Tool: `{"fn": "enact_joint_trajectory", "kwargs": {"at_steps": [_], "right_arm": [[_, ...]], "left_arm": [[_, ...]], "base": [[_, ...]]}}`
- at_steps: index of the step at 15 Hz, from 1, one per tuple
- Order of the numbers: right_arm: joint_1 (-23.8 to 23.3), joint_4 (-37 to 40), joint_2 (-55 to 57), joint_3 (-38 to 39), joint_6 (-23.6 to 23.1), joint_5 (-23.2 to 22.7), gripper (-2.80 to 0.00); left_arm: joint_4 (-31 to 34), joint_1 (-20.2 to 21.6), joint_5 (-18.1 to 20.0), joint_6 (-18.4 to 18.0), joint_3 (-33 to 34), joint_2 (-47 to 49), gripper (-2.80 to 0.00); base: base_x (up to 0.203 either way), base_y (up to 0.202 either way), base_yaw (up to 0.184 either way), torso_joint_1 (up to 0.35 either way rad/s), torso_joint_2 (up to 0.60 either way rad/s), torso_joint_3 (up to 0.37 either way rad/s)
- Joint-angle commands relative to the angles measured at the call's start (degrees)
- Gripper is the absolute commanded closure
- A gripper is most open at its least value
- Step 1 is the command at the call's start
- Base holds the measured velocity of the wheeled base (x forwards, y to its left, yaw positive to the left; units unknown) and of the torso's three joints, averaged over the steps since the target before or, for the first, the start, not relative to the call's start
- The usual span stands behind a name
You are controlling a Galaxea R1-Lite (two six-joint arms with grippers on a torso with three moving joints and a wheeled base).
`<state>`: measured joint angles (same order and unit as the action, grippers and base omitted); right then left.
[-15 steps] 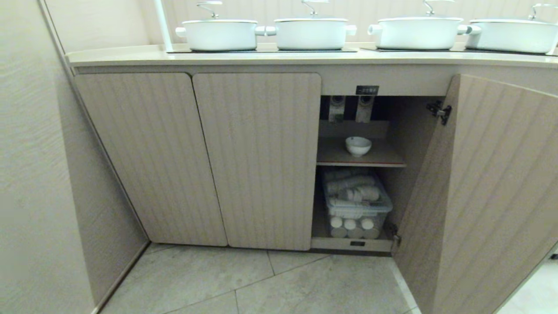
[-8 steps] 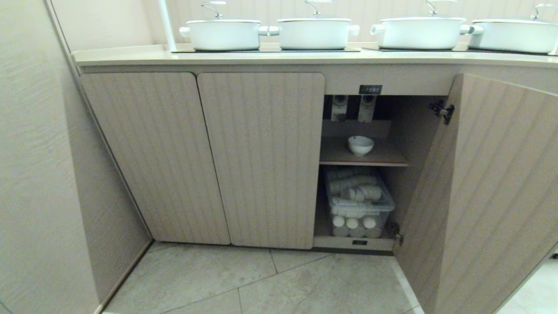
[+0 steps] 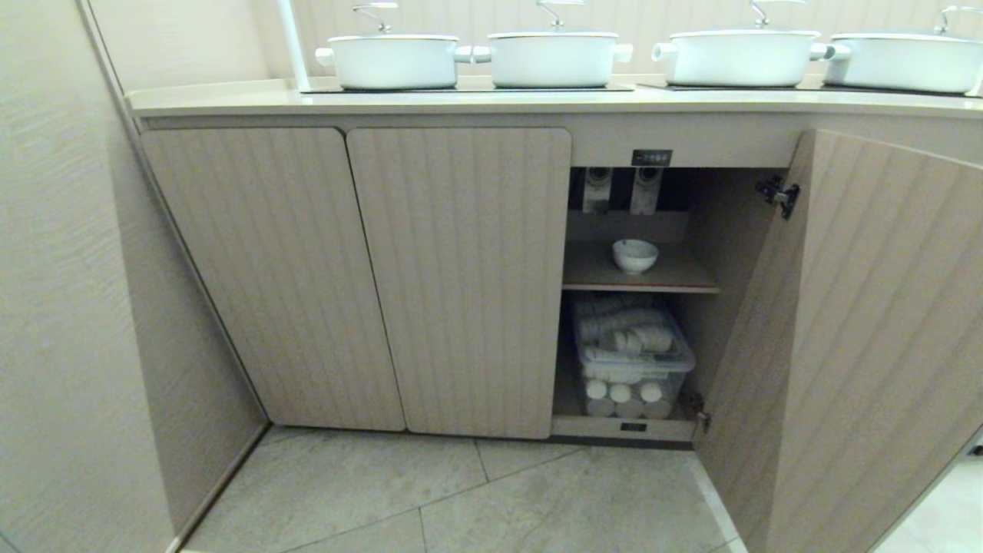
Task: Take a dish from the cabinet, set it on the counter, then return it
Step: Take the bowl from the cabinet
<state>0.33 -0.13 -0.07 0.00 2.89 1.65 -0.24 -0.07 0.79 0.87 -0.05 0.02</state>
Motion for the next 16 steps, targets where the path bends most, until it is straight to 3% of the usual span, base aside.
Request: {"fn": "enact_joint_trajectory", "kwargs": {"at_steps": [1,6,16], "right_arm": [[0.02,-0.04,0.07,0.00,0.01,0.02,0.00],[0.02,-0.04,0.07,0.00,0.01,0.02,0.00],[0.02,-0.04,0.07,0.00,0.01,0.02,0.00]], "left_arm": [[-0.03,0.04,0.00,0.01,0.00,-0.02,0.00],[-0.03,-0.01,0.00,0.01,0.04,-0.02,0.00],[-0.03,-0.01,0.00,0.10,-0.03,-0.02,0.00]], "base": [[0.000,0.000,0.000,0.000,0.00,0.000],[0.026,0.000,0.000,0.000,0.00,0.001],[0.197,0.000,0.002,0.003,0.00,0.003]]}}
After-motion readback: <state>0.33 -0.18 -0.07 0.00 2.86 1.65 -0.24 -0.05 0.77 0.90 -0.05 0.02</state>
